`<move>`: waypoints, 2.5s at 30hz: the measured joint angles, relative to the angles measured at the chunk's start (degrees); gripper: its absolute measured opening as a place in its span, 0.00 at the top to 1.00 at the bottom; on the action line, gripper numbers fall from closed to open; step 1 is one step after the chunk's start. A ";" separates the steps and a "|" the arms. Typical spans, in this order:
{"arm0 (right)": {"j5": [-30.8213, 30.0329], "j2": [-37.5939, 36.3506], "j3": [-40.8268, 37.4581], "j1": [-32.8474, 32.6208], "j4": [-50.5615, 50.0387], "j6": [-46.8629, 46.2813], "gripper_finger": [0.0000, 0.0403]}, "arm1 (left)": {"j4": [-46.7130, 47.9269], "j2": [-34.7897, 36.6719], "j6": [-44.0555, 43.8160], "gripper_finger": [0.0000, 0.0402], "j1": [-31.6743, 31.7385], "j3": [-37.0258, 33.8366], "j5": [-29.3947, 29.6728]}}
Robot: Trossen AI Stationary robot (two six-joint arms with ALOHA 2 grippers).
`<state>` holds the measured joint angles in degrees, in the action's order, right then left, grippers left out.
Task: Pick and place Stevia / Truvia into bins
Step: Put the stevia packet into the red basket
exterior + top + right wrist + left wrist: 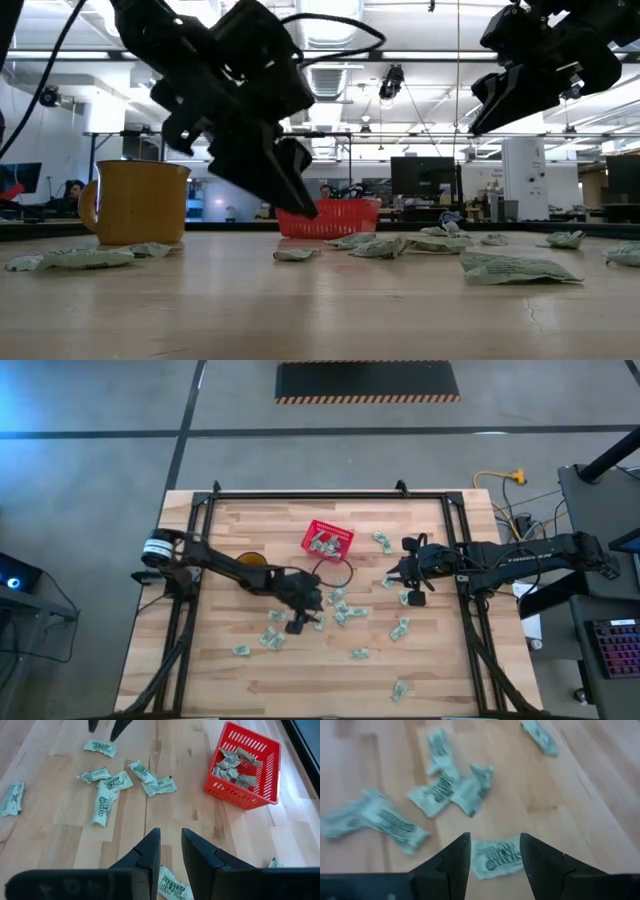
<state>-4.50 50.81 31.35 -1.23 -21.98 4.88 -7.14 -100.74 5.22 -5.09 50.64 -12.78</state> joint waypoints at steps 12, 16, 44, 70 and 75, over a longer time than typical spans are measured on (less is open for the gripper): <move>0.01 0.00 -0.02 0.00 -0.04 -0.24 0.83 | -0.37 -4.20 -0.40 0.65 -0.30 0.01 3.49; -0.02 0.00 -0.02 0.00 -0.04 -0.26 0.83 | -0.33 -4.39 -0.40 0.72 -0.27 0.08 3.94; -0.02 0.50 -0.11 0.00 0.52 -0.04 0.83 | -3.15 -1.15 16.45 0.96 0.69 5.48 43.23; -0.02 0.79 -8.48 0.04 1.78 -5.68 0.83 | -7.30 -0.75 13.02 0.68 13.37 5.21 44.49; 0.00 0.79 -11.04 0.04 5.17 -5.97 0.83 | -6.82 1.60 11.66 0.63 11.32 5.21 44.41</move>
<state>-4.49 51.59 20.31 -1.19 -16.80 -1.09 -13.95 -99.14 16.88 6.23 55.86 31.64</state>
